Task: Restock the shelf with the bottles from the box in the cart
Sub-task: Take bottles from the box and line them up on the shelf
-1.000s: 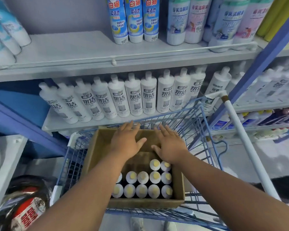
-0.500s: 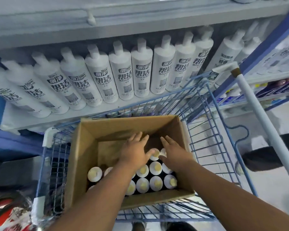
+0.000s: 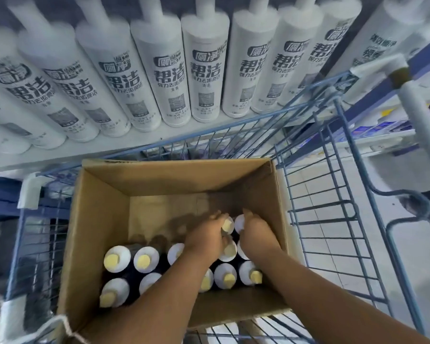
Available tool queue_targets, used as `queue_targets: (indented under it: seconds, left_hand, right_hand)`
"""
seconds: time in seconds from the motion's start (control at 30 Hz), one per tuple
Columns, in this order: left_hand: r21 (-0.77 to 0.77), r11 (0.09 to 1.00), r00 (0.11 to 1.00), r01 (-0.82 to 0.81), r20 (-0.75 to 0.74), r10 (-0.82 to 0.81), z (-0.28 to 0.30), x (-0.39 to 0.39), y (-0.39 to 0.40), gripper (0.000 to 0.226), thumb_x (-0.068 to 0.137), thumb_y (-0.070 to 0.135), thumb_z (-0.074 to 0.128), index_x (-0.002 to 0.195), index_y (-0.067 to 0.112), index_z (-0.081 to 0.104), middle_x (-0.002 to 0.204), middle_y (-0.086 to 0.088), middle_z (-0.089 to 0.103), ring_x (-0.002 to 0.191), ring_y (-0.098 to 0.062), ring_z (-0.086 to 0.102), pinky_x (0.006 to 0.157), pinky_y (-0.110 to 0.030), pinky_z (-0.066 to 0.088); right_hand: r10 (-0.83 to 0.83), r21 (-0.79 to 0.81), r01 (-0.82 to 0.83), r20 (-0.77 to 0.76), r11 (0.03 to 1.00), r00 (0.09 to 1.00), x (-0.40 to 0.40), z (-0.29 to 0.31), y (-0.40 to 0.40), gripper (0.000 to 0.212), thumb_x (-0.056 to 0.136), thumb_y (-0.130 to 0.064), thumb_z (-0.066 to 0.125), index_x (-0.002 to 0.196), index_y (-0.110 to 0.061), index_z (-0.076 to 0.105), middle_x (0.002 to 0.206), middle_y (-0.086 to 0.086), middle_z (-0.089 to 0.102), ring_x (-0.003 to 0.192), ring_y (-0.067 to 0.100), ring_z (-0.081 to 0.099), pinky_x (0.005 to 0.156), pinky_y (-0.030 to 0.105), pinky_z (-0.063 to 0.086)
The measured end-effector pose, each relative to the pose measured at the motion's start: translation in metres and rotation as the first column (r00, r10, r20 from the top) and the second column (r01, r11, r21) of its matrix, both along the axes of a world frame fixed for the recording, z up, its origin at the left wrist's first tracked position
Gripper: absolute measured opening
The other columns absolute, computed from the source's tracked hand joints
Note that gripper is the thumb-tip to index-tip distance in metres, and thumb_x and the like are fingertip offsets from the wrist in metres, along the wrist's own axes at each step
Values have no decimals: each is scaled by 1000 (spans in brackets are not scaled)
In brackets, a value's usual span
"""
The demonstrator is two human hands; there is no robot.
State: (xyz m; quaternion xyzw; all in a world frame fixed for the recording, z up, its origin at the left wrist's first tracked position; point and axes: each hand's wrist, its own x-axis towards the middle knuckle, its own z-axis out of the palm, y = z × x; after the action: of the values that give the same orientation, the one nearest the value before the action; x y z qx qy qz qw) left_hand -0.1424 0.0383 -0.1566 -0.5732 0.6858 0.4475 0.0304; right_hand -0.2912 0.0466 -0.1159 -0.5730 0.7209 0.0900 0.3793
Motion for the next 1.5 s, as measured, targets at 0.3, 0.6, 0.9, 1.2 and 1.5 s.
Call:
queue_targets:
  seconds: [0.3, 0.6, 0.9, 1.2, 1.5]
  left_hand:
    - [27, 931, 896, -363, -263, 357, -16, 9, 4, 44, 91, 15, 71, 134, 22, 62, 139, 3, 58, 127, -13, 53, 94, -14, 38]
    - [85, 879, 851, -468, -224, 475, 25, 27, -4, 35, 89, 31, 73, 123, 32, 66, 115, 6, 63, 105, -14, 57, 81, -26, 43]
    - [-21, 865, 840, -501, -252, 481, 114, 54, -12, 28, 90, 30, 71, 118, 29, 66, 115, 1, 54, 101, -14, 53, 81, -27, 38]
    - [-110, 748, 721, -654, -388, 574, 220, 77, -13, 31, 85, 35, 75, 114, 29, 68, 114, 2, 67, 105, -15, 63, 96, -44, 52]
    - [-254, 601, 623, -757, -556, 550, 353, 71, -13, 13, 86, 26, 75, 90, 35, 66, 92, 13, 64, 82, -1, 60, 60, -15, 46]
  right_hand:
    - [-113, -164, 126, 87, 978, 990, 6, -4, 1, 18, 97, -6, 47, 110, -5, 58, 101, 11, 66, 90, 25, 64, 78, 35, 52]
    - [-13, -259, 32, 76, 965, 997, 9, 24, 4, 22, 98, -19, 51, 114, -6, 58, 99, 12, 68, 91, 28, 64, 70, 31, 48]
    - [98, -450, -22, 145, 893, 985, 12, 116, -8, 27, 89, -28, 68, 103, -5, 66, 90, 12, 70, 83, 29, 63, 71, 40, 51]
    - [231, -610, -42, 235, 791, 944, 26, 221, -25, 23, 90, -20, 65, 108, -7, 68, 99, 11, 71, 91, 25, 64, 76, 32, 46]
    - [339, -776, 3, 280, 631, 898, 28, 316, -38, 34, 91, -22, 67, 123, -10, 66, 113, 7, 70, 102, 20, 63, 74, 10, 32]
